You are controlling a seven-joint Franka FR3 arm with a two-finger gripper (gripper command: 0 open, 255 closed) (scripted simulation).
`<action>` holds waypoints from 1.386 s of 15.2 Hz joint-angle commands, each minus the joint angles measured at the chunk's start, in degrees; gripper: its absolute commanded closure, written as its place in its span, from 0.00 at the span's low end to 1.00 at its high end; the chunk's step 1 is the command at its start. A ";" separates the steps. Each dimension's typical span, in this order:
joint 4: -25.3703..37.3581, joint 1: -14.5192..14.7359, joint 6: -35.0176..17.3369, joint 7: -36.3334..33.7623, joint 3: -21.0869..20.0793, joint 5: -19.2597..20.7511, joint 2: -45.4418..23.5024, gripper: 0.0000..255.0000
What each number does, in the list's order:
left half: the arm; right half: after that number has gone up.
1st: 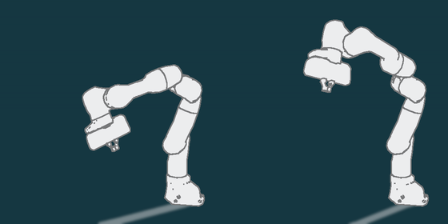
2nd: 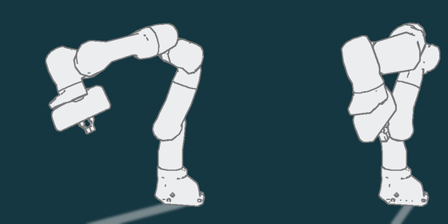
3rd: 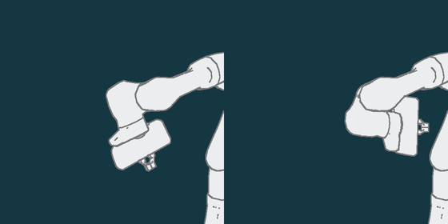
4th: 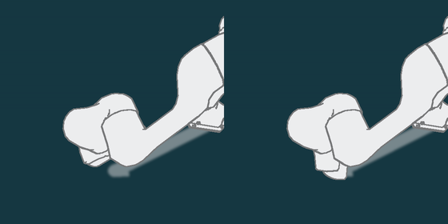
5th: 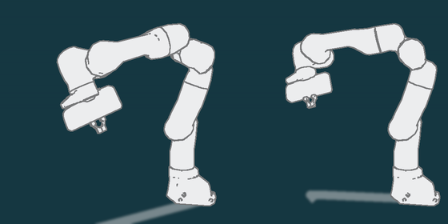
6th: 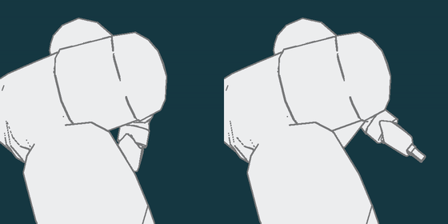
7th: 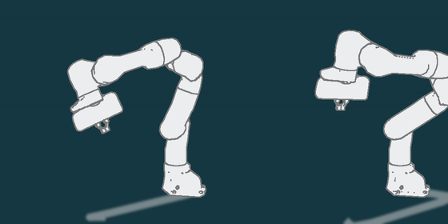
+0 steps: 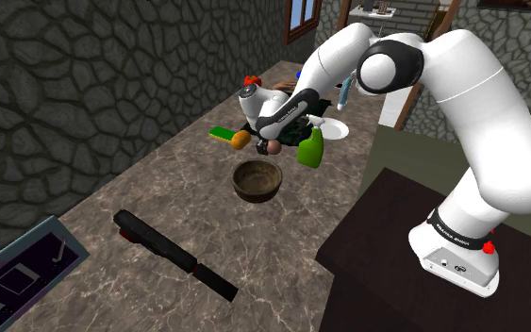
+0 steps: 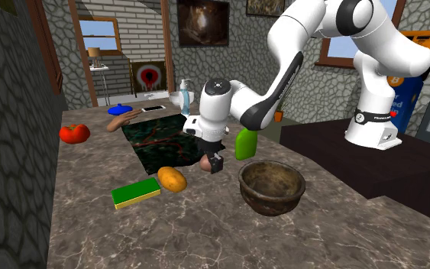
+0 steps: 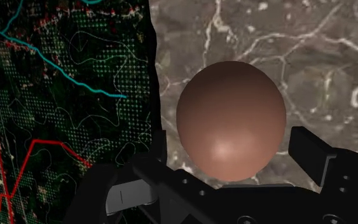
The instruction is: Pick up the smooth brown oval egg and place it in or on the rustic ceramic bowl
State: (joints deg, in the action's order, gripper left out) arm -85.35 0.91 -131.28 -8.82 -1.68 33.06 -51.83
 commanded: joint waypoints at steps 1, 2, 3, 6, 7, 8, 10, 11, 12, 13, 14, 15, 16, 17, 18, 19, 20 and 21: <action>0.02 -0.02 -0.09 -0.01 0.02 0.02 -0.08 0.00; 0.02 -0.02 -0.09 -0.01 0.02 0.02 -0.08 0.00; 0.02 -0.02 -0.09 -0.01 0.02 0.02 -0.08 0.00; 0.02 -0.02 -0.09 0.00 0.02 0.02 -0.08 1.00; 0.02 -0.02 -0.09 0.00 0.02 0.02 -0.08 1.00; 0.02 -0.02 -0.09 -0.01 0.02 0.02 -0.08 1.00; 0.03 -0.02 -0.09 0.00 0.02 0.02 -0.08 1.00; 0.05 -0.03 -0.08 0.01 0.02 0.02 -0.08 1.00; 0.05 -0.03 -0.08 0.02 0.02 0.02 -0.08 1.00; 0.03 -0.03 -0.07 0.02 0.02 0.02 -0.07 1.00; 0.02 -0.04 -0.08 0.02 0.02 0.02 -0.06 1.00; 0.02 -0.02 -0.09 -0.01 0.02 0.02 -0.08 1.00; -0.27 -0.07 0.22 0.17 -0.07 -0.07 0.55 1.00; -0.55 -0.12 0.54 0.35 -0.16 -0.17 1.17 1.00; -0.82 -0.16 0.87 0.54 -0.25 -0.27 1.79 1.00; -1.04 -0.21 1.21 0.74 -0.34 -0.38 2.38 1.00; -1.27 -0.25 1.56 0.93 -0.43 -0.49 2.98 1.00; -1.51 -0.30 1.89 1.12 -0.52 -0.59 3.58 1.00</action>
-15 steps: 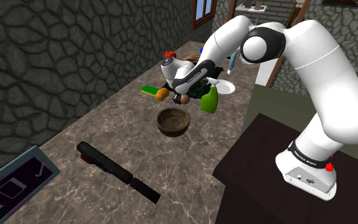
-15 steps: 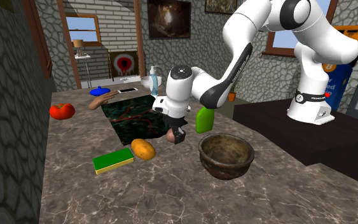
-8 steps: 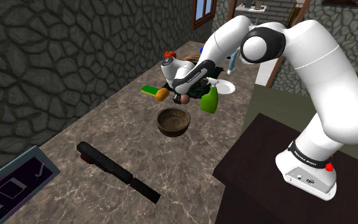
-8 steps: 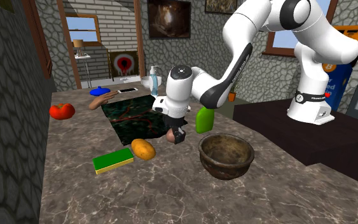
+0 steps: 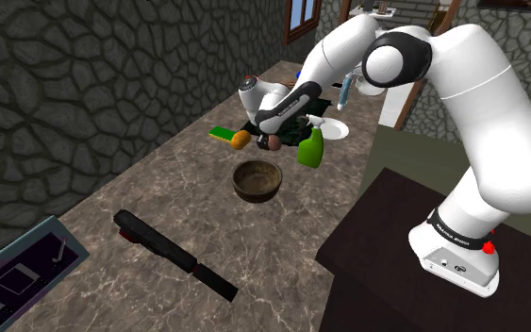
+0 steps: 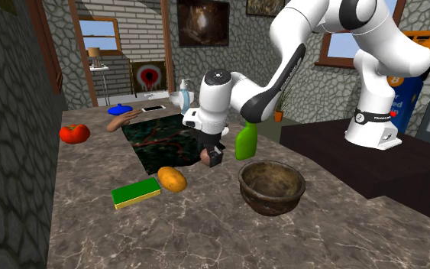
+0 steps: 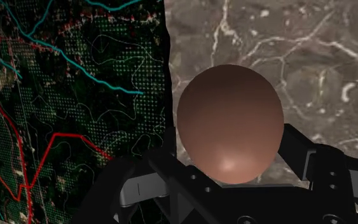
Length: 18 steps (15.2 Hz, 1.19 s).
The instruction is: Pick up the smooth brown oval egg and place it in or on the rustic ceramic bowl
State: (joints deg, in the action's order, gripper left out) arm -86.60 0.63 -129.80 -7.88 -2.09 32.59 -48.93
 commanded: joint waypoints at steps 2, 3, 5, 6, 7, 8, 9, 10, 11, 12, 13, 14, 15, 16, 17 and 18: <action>-0.63 -0.10 1.14 0.59 -0.28 -0.35 1.83 1.00; -0.80 -0.15 1.50 0.80 -0.37 -0.47 2.40 1.00; -1.11 -0.23 2.26 1.22 -0.55 -0.71 3.51 1.00; -1.24 -0.27 2.64 1.43 -0.64 -0.84 4.06 1.00; -1.36 -0.31 3.03 1.64 -0.72 -0.96 4.60 1.00; -1.49 -0.35 3.42 1.86 -0.81 -1.08 5.15 1.00; -1.58 -0.39 3.82 2.08 -0.90 -1.21 5.67 1.00; -1.66 -0.43 4.22 2.30 -0.98 -1.34 6.19 1.00; -1.70 -0.46 4.65 2.53 -1.06 -1.48 6.69 1.00; -1.75 -0.50 5.07 2.75 -1.15 -1.61 7.20 1.00; -1.78 -0.53 5.49 2.98 -1.23 -1.75 7.69 1.00; -1.81 -0.56 5.92 3.21 -1.31 -1.88 8.18 1.00; -1.82 -0.59 6.35 3.44 -1.39 -2.02 8.66 1.00; -1.81 -0.62 6.79 3.68 -1.46 -2.15 9.13 1.00; -1.79 -0.65 7.24 3.91 -1.54 -2.29 9.60 1.00; -1.76 -0.68 7.69 4.15 -1.62 -2.42 10.05 1.00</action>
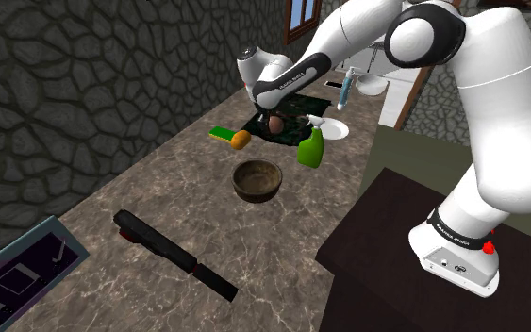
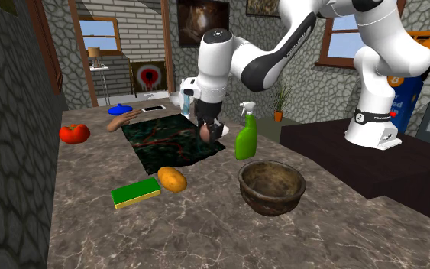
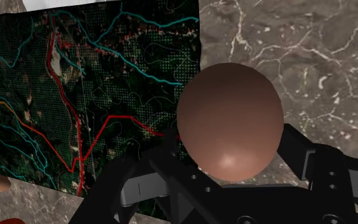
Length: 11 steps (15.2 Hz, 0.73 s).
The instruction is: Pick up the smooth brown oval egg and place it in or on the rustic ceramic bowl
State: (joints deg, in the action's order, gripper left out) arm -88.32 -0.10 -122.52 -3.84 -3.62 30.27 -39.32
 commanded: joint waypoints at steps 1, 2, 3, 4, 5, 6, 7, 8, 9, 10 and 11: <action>0.01 0.03 0.87 0.34 -0.16 -0.25 0.90 1.00; 0.06 0.01 1.33 0.58 -0.23 -0.38 1.34 1.00; 0.14 -0.02 1.79 0.82 -0.30 -0.52 1.77 1.00; 0.23 -0.04 2.26 1.06 -0.37 -0.66 2.20 1.00; 0.33 -0.06 2.74 1.30 -0.44 -0.79 2.62 1.00; 0.44 -0.08 3.22 1.54 -0.51 -0.93 3.02 1.00; 0.57 -0.09 3.71 1.78 -0.57 -1.07 3.42 1.00; 0.71 -0.11 4.20 2.03 -0.63 -1.20 3.81 1.00; 0.77 -0.12 4.42 2.14 -0.66 -1.26 4.00 1.00; -0.69 0.62 4.36 0.96 -0.93 -1.17 4.94 1.00; -2.07 1.36 4.34 -0.21 -1.20 -1.10 5.83 1.00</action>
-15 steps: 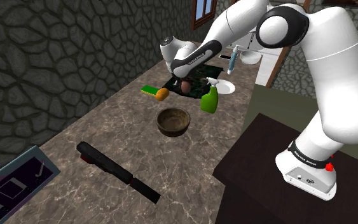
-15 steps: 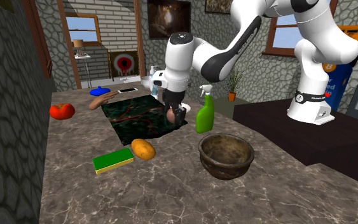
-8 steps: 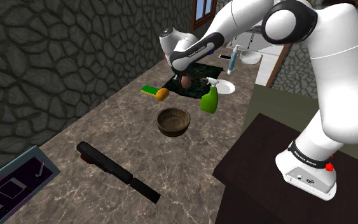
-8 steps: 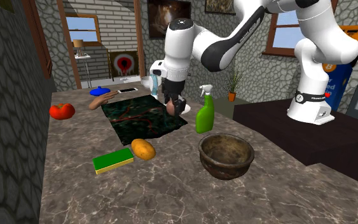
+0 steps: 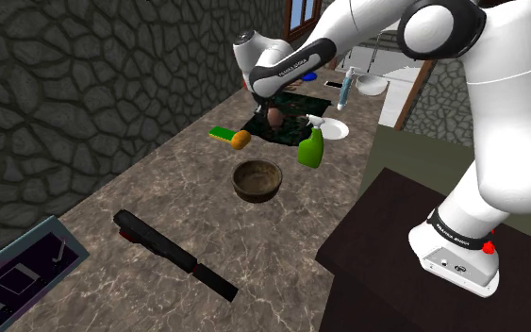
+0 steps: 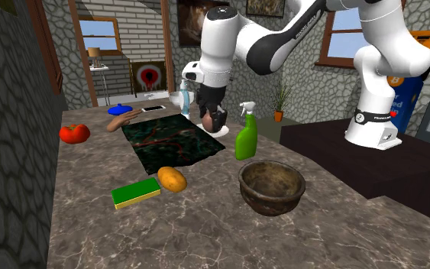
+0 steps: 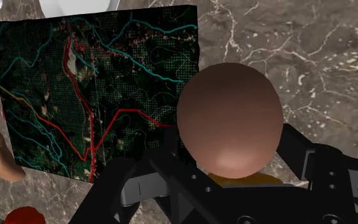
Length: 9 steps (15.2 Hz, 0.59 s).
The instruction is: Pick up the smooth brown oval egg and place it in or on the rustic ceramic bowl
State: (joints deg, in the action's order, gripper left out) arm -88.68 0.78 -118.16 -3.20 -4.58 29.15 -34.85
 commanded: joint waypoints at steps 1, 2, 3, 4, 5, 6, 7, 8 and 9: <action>-3.00 1.22 0.00 -2.02 -0.53 0.09 2.20 1.00; -4.21 1.97 0.05 -3.17 -0.83 0.13 2.99 1.00; -5.32 2.72 0.14 -4.32 -1.15 0.15 3.73 1.00; -6.36 3.47 0.27 -5.47 -1.49 0.16 4.43 1.00; -7.31 4.23 0.42 -6.60 -1.83 0.14 5.07 1.00; -8.19 4.99 0.61 -7.73 -2.19 0.12 5.67 1.00; -8.99 5.75 0.82 -8.86 -2.56 0.07 6.22 1.00; -9.72 6.52 1.07 -9.97 -2.94 0.01 6.72 1.00; -10.37 7.30 1.33 -11.09 -3.33 -0.06 7.18 1.00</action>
State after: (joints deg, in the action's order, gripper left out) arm -98.72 7.23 -117.56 -13.26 -7.46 29.29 -28.27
